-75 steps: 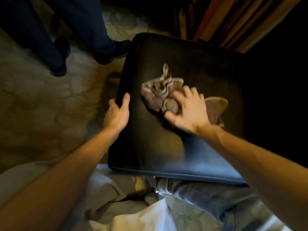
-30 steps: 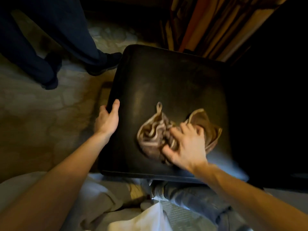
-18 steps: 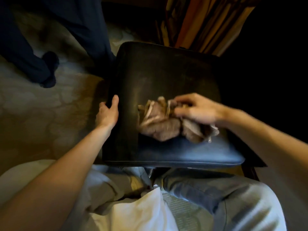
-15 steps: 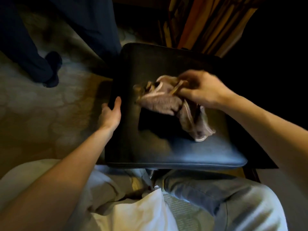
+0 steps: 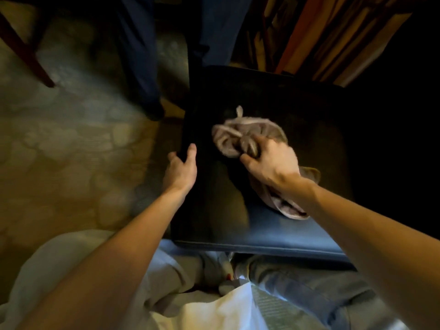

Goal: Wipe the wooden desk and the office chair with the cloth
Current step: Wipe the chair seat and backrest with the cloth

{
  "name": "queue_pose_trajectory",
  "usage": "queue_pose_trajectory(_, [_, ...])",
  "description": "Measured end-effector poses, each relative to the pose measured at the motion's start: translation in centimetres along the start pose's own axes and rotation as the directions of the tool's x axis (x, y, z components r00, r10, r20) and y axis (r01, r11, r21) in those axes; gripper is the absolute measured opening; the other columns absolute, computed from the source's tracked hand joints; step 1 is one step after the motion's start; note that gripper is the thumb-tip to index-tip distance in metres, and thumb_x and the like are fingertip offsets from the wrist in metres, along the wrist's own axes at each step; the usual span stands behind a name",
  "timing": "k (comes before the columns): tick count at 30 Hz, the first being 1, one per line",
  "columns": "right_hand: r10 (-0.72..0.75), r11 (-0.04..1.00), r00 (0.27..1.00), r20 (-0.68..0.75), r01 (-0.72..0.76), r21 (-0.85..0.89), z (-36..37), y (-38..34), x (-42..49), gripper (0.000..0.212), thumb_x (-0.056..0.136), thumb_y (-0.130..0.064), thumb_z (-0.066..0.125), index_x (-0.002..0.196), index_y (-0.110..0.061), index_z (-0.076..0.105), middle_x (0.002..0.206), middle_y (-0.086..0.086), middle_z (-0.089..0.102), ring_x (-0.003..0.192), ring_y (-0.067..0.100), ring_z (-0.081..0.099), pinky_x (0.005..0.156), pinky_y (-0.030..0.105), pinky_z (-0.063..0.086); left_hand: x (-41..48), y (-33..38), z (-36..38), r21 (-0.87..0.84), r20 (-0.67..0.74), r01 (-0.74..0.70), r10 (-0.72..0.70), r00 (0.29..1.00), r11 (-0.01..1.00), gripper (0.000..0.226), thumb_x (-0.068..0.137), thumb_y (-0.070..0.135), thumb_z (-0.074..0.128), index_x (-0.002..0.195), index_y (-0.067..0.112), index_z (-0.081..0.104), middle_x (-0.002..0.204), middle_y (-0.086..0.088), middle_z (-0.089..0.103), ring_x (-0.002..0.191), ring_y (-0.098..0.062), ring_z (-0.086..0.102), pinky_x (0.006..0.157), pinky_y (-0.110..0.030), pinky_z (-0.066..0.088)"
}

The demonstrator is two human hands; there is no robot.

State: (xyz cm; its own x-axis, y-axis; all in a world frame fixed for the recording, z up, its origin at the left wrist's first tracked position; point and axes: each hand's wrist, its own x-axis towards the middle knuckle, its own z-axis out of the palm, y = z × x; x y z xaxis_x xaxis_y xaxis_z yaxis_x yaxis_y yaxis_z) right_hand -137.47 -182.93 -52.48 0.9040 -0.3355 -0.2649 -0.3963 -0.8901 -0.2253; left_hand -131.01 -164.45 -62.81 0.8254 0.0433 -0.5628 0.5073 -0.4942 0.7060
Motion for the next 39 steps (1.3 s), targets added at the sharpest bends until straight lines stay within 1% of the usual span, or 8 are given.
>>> queue_pose_trajectory(4, [-0.186, 0.981, 0.857, 0.48, 0.137, 0.136, -1.6, -2.9, -2.9, 0.044, 0.087, -0.046, 0.073, 0.129, -0.033, 0.066, 0.123, -0.005, 0.064, 0.12, 0.018, 0.06, 0.094, 0.023, 0.046, -0.2, -0.6, -0.4, 0.16, 0.218, -0.264, 0.226, 0.949, 0.951, 0.068, 0.105, 0.043, 0.051, 0.163, 0.027, 0.019, 0.169, 0.002, 0.019, 0.153, -0.028, 0.024, 0.116, -0.024, 0.03])
queue_pose_trajectory(6, [-0.28, 0.937, 0.754, 0.594, 0.082, 0.338, -2.7, -3.1, -2.6, 0.036, 0.083, -0.037, 0.075, 0.118, -0.028, 0.073, 0.116, -0.004, 0.072, 0.107, 0.011, 0.065, 0.094, 0.027, 0.052, -0.4, -0.9, -0.3, 0.21, 0.215, -0.22, 0.175, 0.961, 0.952, 0.081, 0.1, 0.035, 0.064, 0.164, 0.019, 0.018, 0.168, -0.005, 0.015, 0.153, -0.032, 0.02, 0.119, -0.039, 0.025])
queue_pose_trajectory(9, [-0.201, 0.902, 0.917, 0.344, 0.036, 0.43, -4.4, -1.8, 1.1, 0.043, 0.085, -0.034, 0.077, 0.125, -0.021, 0.067, 0.122, 0.007, 0.072, 0.11, 0.019, 0.065, 0.099, 0.038, 0.052, 0.0, -0.9, -0.3, -0.14, 0.077, -0.09, 0.101, 0.992, 0.986, 0.071, 0.098, 0.026, 0.066, 0.155, 0.002, 0.029, 0.155, -0.022, 0.038, 0.145, -0.043, 0.037, 0.116, -0.049, 0.032])
queue_pose_trajectory(13, [-0.133, 0.978, 0.955, -0.266, 0.084, -0.189, -7.0, -1.9, 4.3, 0.075, 0.092, -0.053, 0.063, 0.155, -0.026, 0.033, 0.149, 0.015, 0.044, 0.137, 0.04, 0.042, 0.11, 0.059, 0.034, 0.0, -0.4, -0.7, -0.169, 0.082, 0.03, -0.016, 0.997, 0.985, 0.086, 0.089, 0.078, 0.045, 0.153, 0.02, 0.034, 0.145, -0.008, 0.054, 0.13, -0.035, 0.054, 0.11, -0.051, 0.043])
queue_pose_trajectory(19, [-0.097, 0.936, 0.995, 0.038, 0.104, -0.335, 0.9, -3.1, 5.2, 0.083, 0.088, -0.085, 0.038, 0.158, -0.043, 0.021, 0.16, 0.015, 0.025, 0.146, 0.041, 0.025, 0.113, 0.069, 0.024, 0.4, -0.3, -0.2, -0.165, 0.038, 0.038, -0.032, 0.999, 0.985, 0.085, 0.087, 0.081, 0.041, 0.15, 0.024, 0.039, 0.145, -0.007, 0.055, 0.128, -0.035, 0.054, 0.111, -0.051, 0.042])
queue_pose_trajectory(28, [-0.17, 0.986, 0.874, -0.456, 0.149, -0.081, -1.7, -0.6, 13.6, 0.057, 0.094, -0.052, 0.046, 0.139, -0.017, 0.051, 0.138, 0.022, 0.05, 0.127, 0.043, 0.048, 0.106, 0.057, 0.036, 2.4, -0.3, 0.4, -0.155, 0.036, 0.023, -0.017, 0.999, 0.988, 0.074, 0.091, 0.079, 0.041, 0.147, 0.031, 0.043, 0.134, 0.001, 0.059, 0.123, -0.029, 0.056, 0.107, -0.049, 0.045])
queue_pose_trajectory(33, [-0.18, 0.932, 0.968, -0.176, 0.111, -0.346, -3.0, -0.4, 19.7, 0.077, 0.09, -0.084, 0.028, 0.149, -0.037, 0.041, 0.152, 0.017, 0.036, 0.142, 0.044, 0.029, 0.112, 0.069, 0.022, 3.3, 0.1, -0.1, -0.162, 0.062, 0.018, -0.009, 0.998, 0.987, 0.081, 0.085, 0.085, 0.041, 0.147, 0.034, 0.044, 0.136, 0.003, 0.059, 0.123, -0.025, 0.057, 0.107, -0.049, 0.046])
queue_pose_trajectory(39, [-0.272, 0.905, 0.927, -0.259, 0.154, -0.397, 0.7, -0.2, 18.1, 0.061, 0.093, -0.061, 0.035, 0.131, -0.018, 0.053, 0.124, 0.022, 0.056, 0.116, 0.041, 0.051, 0.1, 0.056, 0.036, 3.5, 0.6, -0.2, -0.125, 0.053, 0.033, -0.026, 0.998, 0.992, 0.086, 0.081, 0.088, 0.038, 0.149, 0.034, 0.042, 0.138, 0.0, 0.06, 0.125, -0.028, 0.057, 0.109, -0.053, 0.044])
